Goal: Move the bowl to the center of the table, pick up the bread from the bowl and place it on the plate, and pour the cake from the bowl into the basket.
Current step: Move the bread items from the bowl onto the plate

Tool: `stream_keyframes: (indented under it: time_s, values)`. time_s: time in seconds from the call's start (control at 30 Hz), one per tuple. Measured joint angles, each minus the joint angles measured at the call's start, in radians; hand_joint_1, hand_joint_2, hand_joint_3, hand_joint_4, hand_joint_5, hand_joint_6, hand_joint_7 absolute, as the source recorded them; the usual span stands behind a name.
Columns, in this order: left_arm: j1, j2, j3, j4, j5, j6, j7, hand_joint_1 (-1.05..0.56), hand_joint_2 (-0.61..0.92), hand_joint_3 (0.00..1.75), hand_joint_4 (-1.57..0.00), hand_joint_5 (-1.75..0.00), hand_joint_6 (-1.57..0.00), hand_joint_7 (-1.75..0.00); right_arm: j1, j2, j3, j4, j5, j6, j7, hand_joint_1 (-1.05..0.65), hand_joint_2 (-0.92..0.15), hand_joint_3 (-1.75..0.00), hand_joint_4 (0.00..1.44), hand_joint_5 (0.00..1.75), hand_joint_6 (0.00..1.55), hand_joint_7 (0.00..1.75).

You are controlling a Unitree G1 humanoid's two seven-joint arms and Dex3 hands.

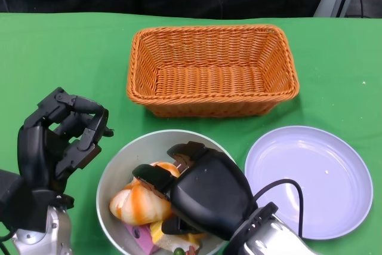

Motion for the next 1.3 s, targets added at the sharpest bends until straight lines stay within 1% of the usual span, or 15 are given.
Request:
stream_keyframes:
  time_s: [0.07,0.1,0.2,0.3,0.33,0.37,0.43,0.47,0.57,0.73,0.83,1.03,1.17,1.23,1.3]
  values:
    - [0.0,-0.002,0.006,0.0,0.001,0.0,0.011,-0.15,0.75,0.56,-0.8,-1.53,-0.87,-1.09,-0.004,0.001,0.001,0.021,0.012,-0.003,-0.03,-0.69,-0.91,-0.02,0.68,0.04,0.57,0.02]
    - [0.0,-0.003,0.008,0.0,0.002,0.0,0.019,-0.14,0.73,0.62,-0.8,-1.53,-0.86,-1.12,-0.008,0.001,0.001,0.03,0.016,-0.005,-0.042,-0.65,-0.91,-0.02,0.69,0.04,0.58,0.02]
    - [-0.001,-0.003,0.01,0.0,0.005,0.0,0.035,-0.12,0.71,0.67,-0.8,-1.53,-0.84,-1.15,-0.022,0.004,0.002,0.063,0.024,-0.007,-0.075,-0.6,-0.92,-0.01,0.69,0.03,0.61,0.03]
    - [-0.001,-0.003,0.009,-0.001,0.008,0.0,0.037,-0.08,0.72,0.71,-0.8,-1.53,-0.84,-1.15,-0.037,0.009,0.003,0.083,0.032,-0.006,-0.083,-0.57,-0.9,0.0,0.68,0.02,0.6,0.02]
    - [-0.001,-0.003,0.008,-0.003,0.017,0.001,0.049,-0.08,0.68,0.79,-0.82,-1.48,-0.86,-1.14,-0.043,0.01,0.003,0.095,0.038,-0.006,-0.083,-0.57,-0.9,0.0,0.68,0.02,0.6,0.02]
    - [0.0,-0.003,0.008,-0.007,0.036,0.001,0.07,-0.08,0.66,0.84,-0.83,-1.47,-0.86,-1.13,-0.047,0.01,0.003,0.106,0.044,-0.006,-0.083,-0.57,-0.9,0.0,0.68,0.02,0.61,0.02]
    - [0.0,-0.003,0.007,-0.017,0.07,0.001,0.108,-0.07,0.61,0.93,-0.82,-1.46,-0.85,-1.16,-0.054,0.01,0.003,0.128,0.047,-0.003,-0.083,-0.57,-0.9,0.0,0.68,0.02,0.62,0.02]
    - [0.0,-0.003,0.006,-0.021,0.083,0.001,0.119,-0.06,0.57,1.01,-0.82,-1.46,-0.85,-1.18,-0.055,0.01,0.004,0.137,0.05,0.002,-0.08,-0.56,-0.9,0.0,0.68,0.02,0.64,0.03]
    - [0.0,-0.003,0.004,-0.023,0.106,-0.002,0.146,-0.07,0.5,1.11,-0.82,-1.47,-0.84,-1.21,-0.067,0.013,0.004,0.148,0.062,0.013,-0.054,-0.57,-0.89,0.0,0.69,0.03,0.66,0.03]
    - [0.0,-0.003,-0.001,-0.04,0.137,-0.021,0.174,-0.08,0.51,1.11,-0.82,-1.5,-0.84,-1.25,-0.083,0.018,0.017,0.175,0.064,0.027,-0.05,-0.59,-0.88,0.0,0.73,0.05,0.71,0.05]
    - [0.0,-0.003,-0.004,-0.041,0.143,-0.022,0.182,-0.07,0.55,1.05,-0.81,-1.5,-0.83,-1.26,-0.093,0.02,0.025,0.193,0.067,0.03,-0.052,-0.59,-0.89,-0.01,0.73,0.05,0.71,0.05]
    - [0.0,-0.003,-0.007,-0.04,0.136,-0.023,0.181,-0.06,0.55,1.03,-0.82,-1.5,-0.83,-1.25,-0.122,0.022,0.035,0.243,0.086,0.03,-0.088,-0.61,-0.9,-0.01,0.75,0.06,0.71,0.04]
    - [0.0,-0.003,-0.01,-0.04,0.136,-0.023,0.182,-0.06,0.56,1.02,-0.82,-1.49,-0.83,-1.24,-0.137,0.021,0.041,0.276,0.097,0.022,-0.125,-0.6,-0.92,-0.01,0.83,0.11,0.72,0.03]
    - [0.0,-0.003,-0.01,-0.039,0.137,-0.028,0.182,-0.06,0.57,1.01,-0.82,-1.49,-0.83,-1.24,-0.147,0.021,0.047,0.291,0.103,0.017,-0.138,-0.59,-0.92,-0.01,0.84,0.13,0.73,0.03]
    - [0.0,-0.003,-0.011,-0.038,0.14,-0.034,0.182,-0.08,0.56,1.01,-0.82,-1.49,-0.83,-1.25,-0.155,0.021,0.052,0.312,0.108,0.005,-0.167,-0.53,-0.92,-0.02,0.9,0.18,0.77,0.05]
